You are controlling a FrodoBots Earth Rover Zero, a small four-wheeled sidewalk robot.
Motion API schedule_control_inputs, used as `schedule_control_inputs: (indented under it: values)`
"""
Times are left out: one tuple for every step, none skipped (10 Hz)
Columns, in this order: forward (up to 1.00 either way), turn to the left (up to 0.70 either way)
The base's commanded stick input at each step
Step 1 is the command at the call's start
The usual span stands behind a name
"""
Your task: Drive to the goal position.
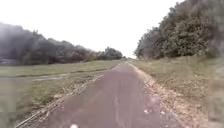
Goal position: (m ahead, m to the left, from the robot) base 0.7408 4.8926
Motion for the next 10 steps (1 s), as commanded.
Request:
schedule_control_inputs:
  values:
    - [0.7, 0.0]
    - [0.7, 0.0]
    - [0.7, 0.0]
    - [0.7, 0.0]
    - [0.7, -0.34]
    - [0.7, -0.34]
    - [0.7, -0.31]
    - [0.7, -0.25]
    - [0.7, 0.0]
    - [0.7, 0.0]
